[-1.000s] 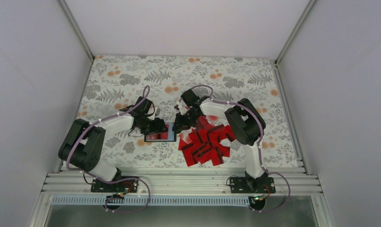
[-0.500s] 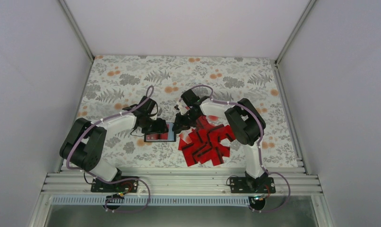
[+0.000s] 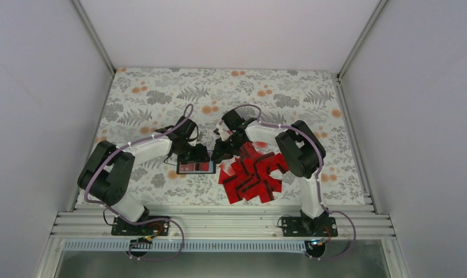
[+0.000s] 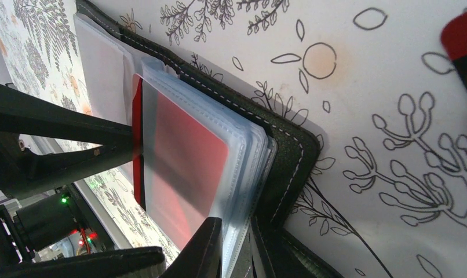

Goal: Put the credit cards into the card holder

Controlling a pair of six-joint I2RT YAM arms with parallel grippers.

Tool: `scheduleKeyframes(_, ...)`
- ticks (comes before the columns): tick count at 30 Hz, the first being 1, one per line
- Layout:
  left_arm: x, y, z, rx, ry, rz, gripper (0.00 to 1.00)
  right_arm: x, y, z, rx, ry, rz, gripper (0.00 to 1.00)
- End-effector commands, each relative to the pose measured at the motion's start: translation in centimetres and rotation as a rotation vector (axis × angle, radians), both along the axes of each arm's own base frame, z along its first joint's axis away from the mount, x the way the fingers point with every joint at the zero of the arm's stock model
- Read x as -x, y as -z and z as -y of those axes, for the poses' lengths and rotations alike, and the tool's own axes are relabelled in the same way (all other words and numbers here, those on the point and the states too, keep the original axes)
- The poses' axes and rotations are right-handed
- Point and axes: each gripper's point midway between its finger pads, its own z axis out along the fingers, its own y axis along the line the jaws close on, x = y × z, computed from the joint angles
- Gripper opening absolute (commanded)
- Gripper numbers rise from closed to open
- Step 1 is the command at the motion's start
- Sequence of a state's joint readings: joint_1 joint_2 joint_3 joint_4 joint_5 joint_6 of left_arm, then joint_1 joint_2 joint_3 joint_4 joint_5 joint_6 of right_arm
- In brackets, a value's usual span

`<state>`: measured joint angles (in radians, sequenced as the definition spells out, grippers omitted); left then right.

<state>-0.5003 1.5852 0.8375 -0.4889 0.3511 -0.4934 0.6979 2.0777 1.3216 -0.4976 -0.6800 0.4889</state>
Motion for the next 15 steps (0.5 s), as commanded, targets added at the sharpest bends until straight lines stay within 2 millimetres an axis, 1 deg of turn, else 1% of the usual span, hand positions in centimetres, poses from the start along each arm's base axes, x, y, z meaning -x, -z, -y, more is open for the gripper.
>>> scheduleKeyframes(1,-0.3,-1.1,1.6,0.072,-0.002,-0.011,0.63,1.5,2.0,1.0,0.073,-0.002,-0.044,0.14)
scheduleKeyframes(9,-0.1,-2.0,2.7,0.135,-0.013,-0.058,0.63,1.5,1.9,0.9,0.069,-0.001,-0.045,0.14)
scheduleKeyframes(15,-0.1,-2.3,2.6,0.125,-0.012,-0.065,0.63,1.4,1.6,0.9,0.066,0.0,-0.038,0.14)
